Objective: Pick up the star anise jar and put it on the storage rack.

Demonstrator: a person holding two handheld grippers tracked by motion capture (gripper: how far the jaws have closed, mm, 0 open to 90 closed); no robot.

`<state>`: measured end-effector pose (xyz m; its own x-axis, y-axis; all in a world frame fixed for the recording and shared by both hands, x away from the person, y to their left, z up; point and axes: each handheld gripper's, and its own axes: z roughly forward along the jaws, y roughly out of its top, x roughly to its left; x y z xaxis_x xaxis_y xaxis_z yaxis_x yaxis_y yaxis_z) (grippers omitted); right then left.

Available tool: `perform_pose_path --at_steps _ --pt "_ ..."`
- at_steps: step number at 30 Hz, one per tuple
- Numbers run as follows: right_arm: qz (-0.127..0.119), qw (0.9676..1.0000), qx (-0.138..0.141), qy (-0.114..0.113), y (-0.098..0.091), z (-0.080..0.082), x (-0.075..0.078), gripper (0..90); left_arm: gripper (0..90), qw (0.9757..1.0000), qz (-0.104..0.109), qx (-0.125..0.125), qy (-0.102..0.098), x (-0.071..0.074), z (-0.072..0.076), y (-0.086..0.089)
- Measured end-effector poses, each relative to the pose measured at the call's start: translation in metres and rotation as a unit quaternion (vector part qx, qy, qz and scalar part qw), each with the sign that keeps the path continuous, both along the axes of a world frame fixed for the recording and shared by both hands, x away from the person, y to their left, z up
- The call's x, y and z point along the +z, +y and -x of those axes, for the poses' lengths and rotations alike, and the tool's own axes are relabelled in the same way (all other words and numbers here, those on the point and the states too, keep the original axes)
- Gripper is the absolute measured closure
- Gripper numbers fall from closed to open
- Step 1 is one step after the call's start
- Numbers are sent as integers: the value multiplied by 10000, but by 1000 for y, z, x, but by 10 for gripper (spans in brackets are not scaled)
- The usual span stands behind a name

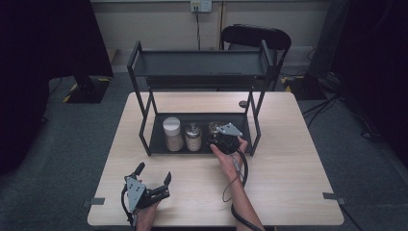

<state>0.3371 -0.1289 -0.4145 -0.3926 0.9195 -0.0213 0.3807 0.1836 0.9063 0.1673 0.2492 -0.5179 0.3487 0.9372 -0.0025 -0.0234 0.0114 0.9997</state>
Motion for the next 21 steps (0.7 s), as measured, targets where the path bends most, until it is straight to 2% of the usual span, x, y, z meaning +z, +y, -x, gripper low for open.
perform_pose_path --at_steps 21 --pt "-48 10000 -15 -3 -1 3 -3 305 1 10000 -9 -2 0 0 0 0"
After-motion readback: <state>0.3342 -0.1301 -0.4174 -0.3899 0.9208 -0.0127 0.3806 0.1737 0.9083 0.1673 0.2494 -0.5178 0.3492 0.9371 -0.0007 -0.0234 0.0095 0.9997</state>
